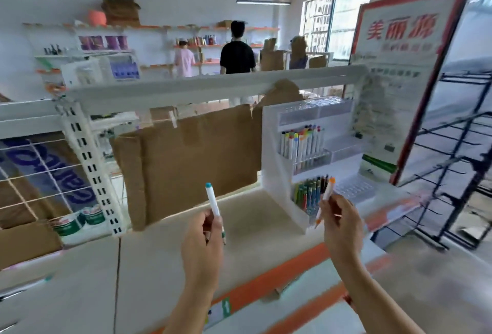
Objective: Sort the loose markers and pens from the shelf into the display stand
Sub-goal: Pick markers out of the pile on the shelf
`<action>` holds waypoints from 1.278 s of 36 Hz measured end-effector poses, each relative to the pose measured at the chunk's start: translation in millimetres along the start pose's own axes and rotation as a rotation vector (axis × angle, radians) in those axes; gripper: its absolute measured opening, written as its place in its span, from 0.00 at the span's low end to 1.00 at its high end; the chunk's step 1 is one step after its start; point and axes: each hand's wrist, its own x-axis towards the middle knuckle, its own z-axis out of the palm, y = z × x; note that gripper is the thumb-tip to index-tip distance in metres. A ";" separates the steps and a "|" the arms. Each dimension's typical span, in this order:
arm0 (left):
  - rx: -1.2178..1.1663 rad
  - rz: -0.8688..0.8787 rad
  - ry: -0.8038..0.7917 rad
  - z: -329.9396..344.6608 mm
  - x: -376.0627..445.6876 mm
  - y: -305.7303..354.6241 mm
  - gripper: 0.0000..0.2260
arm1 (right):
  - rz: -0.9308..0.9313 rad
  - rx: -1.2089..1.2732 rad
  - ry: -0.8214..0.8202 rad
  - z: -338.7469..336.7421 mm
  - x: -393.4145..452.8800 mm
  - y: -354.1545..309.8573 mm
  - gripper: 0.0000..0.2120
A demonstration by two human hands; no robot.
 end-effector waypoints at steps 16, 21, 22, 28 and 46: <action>-0.114 0.118 -0.099 131.0 69.1 24.7 0.05 | 0.008 -0.049 0.054 9.2 109.8 32.4 0.03; -0.095 0.096 -0.128 158.4 79.4 18.7 0.05 | 0.009 -0.032 0.052 19.9 132.9 43.0 0.06; -0.091 0.093 -0.129 163.2 81.4 17.9 0.04 | 0.004 -0.037 0.051 22.2 137.6 44.7 0.06; -0.042 0.101 -0.103 194.2 87.4 20.3 0.06 | -0.074 0.078 -0.001 38.6 172.9 55.2 0.06; 0.187 -0.005 0.209 270.2 58.3 61.6 0.04 | -0.353 0.287 -0.453 65.4 231.7 78.0 0.04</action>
